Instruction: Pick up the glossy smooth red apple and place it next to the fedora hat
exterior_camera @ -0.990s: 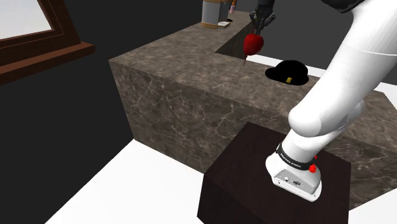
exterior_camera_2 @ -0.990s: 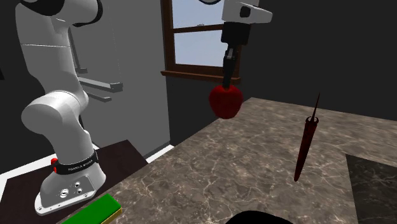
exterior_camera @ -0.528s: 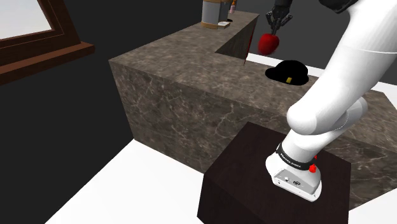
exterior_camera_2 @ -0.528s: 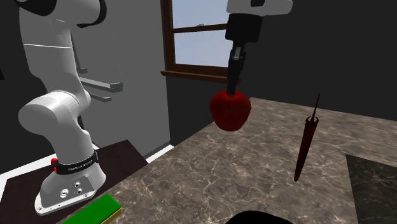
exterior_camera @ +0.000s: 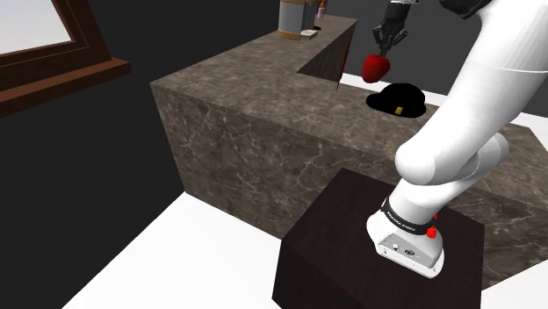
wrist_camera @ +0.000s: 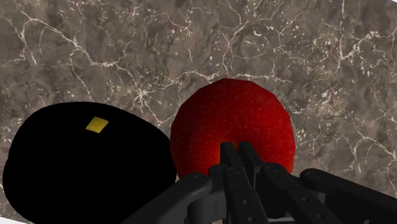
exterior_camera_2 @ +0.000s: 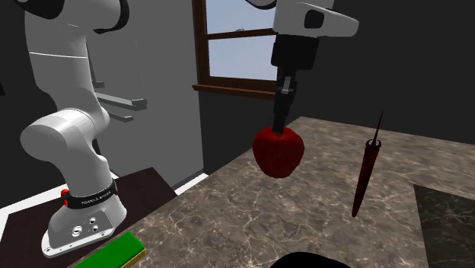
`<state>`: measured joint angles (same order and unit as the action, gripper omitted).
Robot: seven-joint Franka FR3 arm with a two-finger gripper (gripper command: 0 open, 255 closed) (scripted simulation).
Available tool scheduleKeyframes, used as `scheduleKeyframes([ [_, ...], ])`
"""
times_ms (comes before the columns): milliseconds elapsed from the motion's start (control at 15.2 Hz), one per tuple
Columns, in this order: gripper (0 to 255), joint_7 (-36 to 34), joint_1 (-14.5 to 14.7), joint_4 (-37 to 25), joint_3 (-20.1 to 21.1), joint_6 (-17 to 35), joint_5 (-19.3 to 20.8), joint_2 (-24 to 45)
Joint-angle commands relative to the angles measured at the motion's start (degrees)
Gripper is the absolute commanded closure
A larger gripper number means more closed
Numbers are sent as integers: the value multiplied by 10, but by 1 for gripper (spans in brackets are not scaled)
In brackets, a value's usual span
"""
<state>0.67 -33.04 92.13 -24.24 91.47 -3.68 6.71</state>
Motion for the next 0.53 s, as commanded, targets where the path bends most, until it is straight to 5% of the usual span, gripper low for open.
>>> scheduleKeyframes([
  [0, 255, 1, 0, 14, 0, 15, 0, 1],
  [462, 255, 3, 1, 67, 1, 69, -1, 1],
])
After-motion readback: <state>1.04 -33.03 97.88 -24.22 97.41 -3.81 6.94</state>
